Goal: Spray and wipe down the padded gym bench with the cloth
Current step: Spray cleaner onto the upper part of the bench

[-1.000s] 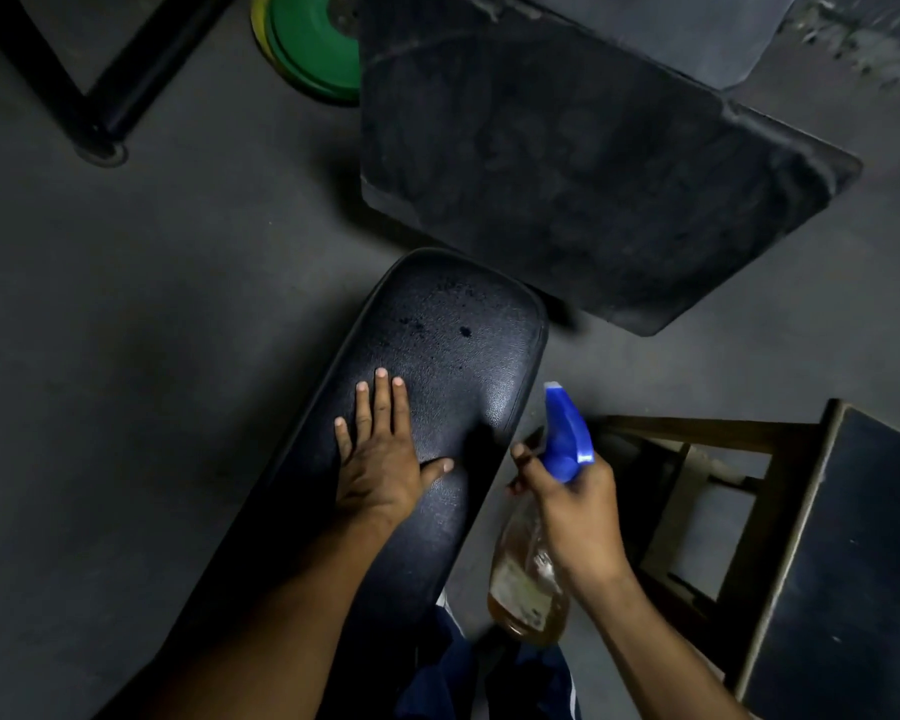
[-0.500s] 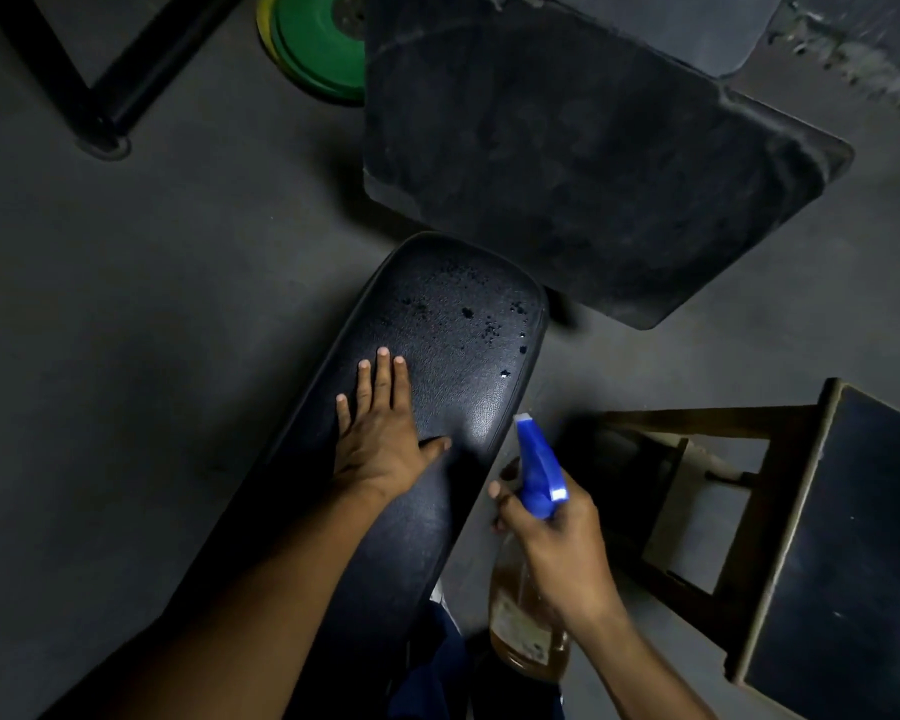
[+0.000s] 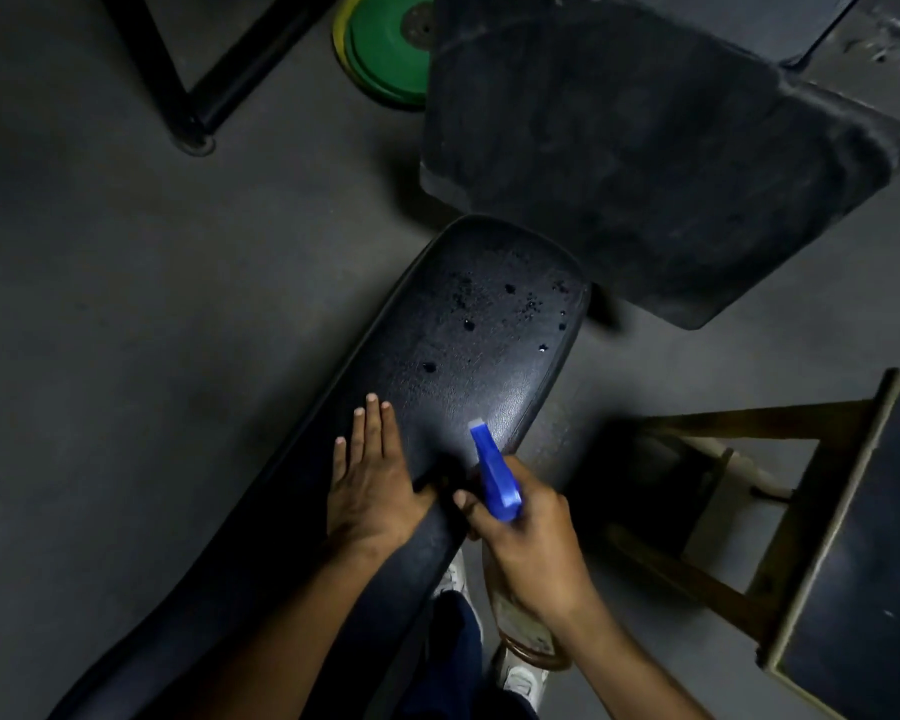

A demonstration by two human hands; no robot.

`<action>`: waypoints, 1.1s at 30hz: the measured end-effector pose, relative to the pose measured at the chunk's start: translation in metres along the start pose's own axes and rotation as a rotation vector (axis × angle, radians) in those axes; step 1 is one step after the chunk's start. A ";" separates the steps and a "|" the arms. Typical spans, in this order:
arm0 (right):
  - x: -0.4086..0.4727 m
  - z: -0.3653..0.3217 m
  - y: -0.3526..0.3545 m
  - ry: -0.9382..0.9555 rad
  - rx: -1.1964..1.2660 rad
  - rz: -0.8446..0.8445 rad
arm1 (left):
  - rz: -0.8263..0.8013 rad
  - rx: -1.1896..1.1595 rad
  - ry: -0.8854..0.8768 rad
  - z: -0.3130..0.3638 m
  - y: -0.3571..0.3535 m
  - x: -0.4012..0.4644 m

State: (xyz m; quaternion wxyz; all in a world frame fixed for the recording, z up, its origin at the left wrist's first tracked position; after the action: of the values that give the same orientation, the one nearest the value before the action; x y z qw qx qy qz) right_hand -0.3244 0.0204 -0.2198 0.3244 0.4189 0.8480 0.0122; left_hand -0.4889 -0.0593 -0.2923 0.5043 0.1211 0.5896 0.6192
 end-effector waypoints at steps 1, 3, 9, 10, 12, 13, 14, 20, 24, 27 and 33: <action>-0.006 0.004 0.002 0.000 -0.019 -0.007 | -0.002 0.003 0.011 0.001 -0.002 -0.006; -0.017 0.012 0.012 -0.015 -0.039 0.004 | -0.006 0.013 0.032 0.003 -0.007 -0.016; -0.036 0.027 0.061 -0.048 -0.008 0.127 | -0.058 -0.002 0.122 0.003 -0.023 -0.051; -0.038 0.026 0.068 -0.038 -0.004 0.139 | -0.060 -0.004 0.139 0.002 -0.026 -0.056; -0.042 0.021 0.077 -0.014 -0.009 0.152 | -0.065 -0.006 0.172 -0.001 -0.030 -0.067; -0.043 0.019 0.080 -0.005 -0.008 0.154 | -0.066 -0.009 0.187 -0.002 -0.032 -0.072; -0.044 0.018 0.082 -0.003 -0.005 0.149 | -0.068 -0.012 0.200 -0.004 -0.034 -0.077; -0.042 0.018 0.062 0.043 -0.095 0.032 | -0.076 -0.021 0.270 -0.016 -0.044 -0.102; -0.050 0.015 0.037 0.067 -0.111 -0.039 | -0.082 -0.044 0.273 -0.022 -0.045 -0.110; -0.059 0.017 0.024 0.087 -0.135 -0.098 | -0.066 -0.035 0.282 -0.025 -0.045 -0.117; -0.074 0.028 0.016 0.060 -0.166 -0.135 | -0.079 -0.025 0.275 -0.035 -0.050 -0.126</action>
State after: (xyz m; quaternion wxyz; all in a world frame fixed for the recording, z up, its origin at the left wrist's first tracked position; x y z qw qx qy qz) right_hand -0.2649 -0.0296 -0.1970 0.3327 0.3321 0.8796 0.0730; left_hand -0.4320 -0.1876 -0.2884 0.4442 0.0057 0.6498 0.6168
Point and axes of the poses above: each hand's wrist, its own x-axis towards the middle knuckle, its own y-axis out of the back of the hand, z = x × y, the point moved 7 cm from there along x, towards the middle knuckle, and after that the axes turned 8 degrees about -y, right-handed, at the moved point
